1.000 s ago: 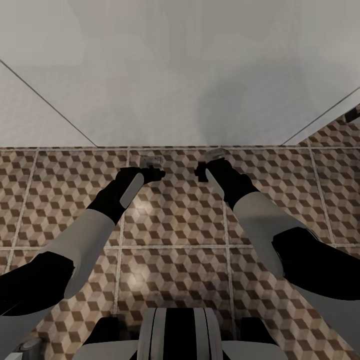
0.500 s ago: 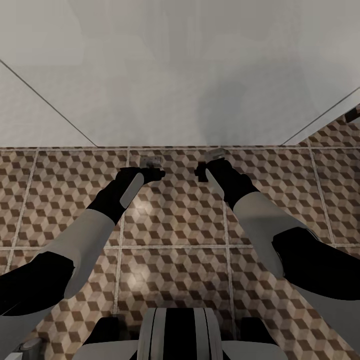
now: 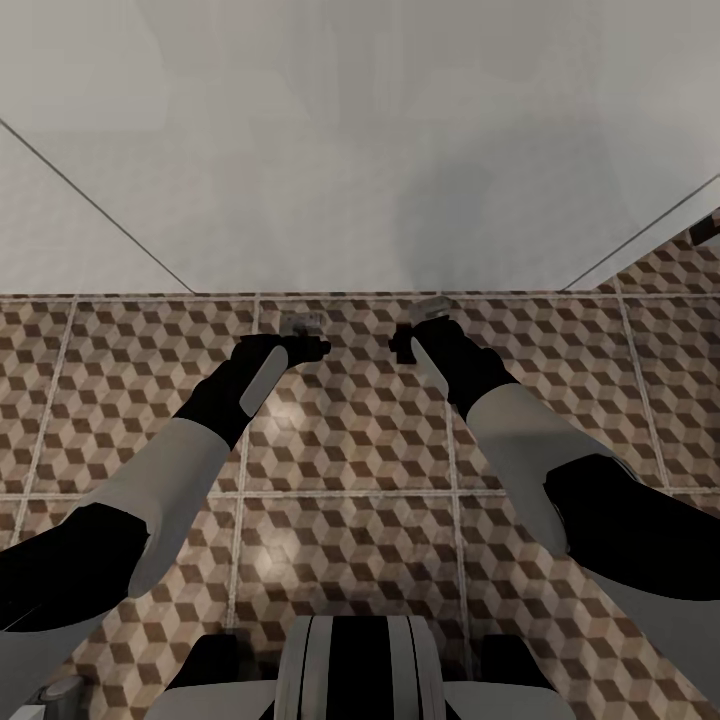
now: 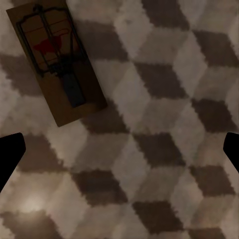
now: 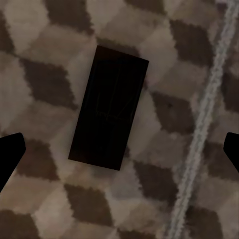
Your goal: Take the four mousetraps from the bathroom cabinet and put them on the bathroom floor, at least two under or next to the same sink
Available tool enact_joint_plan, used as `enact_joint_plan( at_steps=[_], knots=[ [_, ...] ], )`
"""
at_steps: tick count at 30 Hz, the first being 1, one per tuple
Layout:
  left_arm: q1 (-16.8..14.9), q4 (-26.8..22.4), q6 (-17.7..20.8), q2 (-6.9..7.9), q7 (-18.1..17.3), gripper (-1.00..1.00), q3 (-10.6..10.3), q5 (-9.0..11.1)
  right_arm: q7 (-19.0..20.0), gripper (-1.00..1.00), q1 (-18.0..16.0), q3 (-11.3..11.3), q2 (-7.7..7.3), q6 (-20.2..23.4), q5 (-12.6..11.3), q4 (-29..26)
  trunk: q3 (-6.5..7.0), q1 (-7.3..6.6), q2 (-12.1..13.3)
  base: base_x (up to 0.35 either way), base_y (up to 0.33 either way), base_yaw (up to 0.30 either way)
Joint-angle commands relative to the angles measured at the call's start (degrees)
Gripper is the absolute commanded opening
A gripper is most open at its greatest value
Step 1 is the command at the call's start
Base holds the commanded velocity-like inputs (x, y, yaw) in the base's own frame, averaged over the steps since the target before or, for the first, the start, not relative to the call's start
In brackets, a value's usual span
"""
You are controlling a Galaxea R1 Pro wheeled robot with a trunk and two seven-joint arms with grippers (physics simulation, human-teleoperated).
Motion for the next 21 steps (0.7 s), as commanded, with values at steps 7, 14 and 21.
enact_joint_plan(
  at_steps=[7,14,21],
  knots=[
    [0.0,-0.1,0.1,0.03,0.5,1.0,-0.2,0.6,-0.4,1.0,0.0,0.3,-0.03,0.3,-0.2,-0.1,-0.03,-0.01,0.0,0.0,0.0,0.0],
    [0.0,-0.1,0.1,0.03,0.5,1.0,-0.2,0.6,-0.4,1.0,0.0,0.3,-0.03,0.3,-0.2,-0.1,-0.03,-0.01,0.0,-0.043,0.0,0.0],
    [0.0,0.0,0.1,0.03,0.5,1.0,-0.2,0.6,-0.3,1.0,0.0,0.3,-0.03,0.3,-0.2,-0.1,-0.03,-0.01,0.0,-0.24,0.0,0.0]
  ],
)
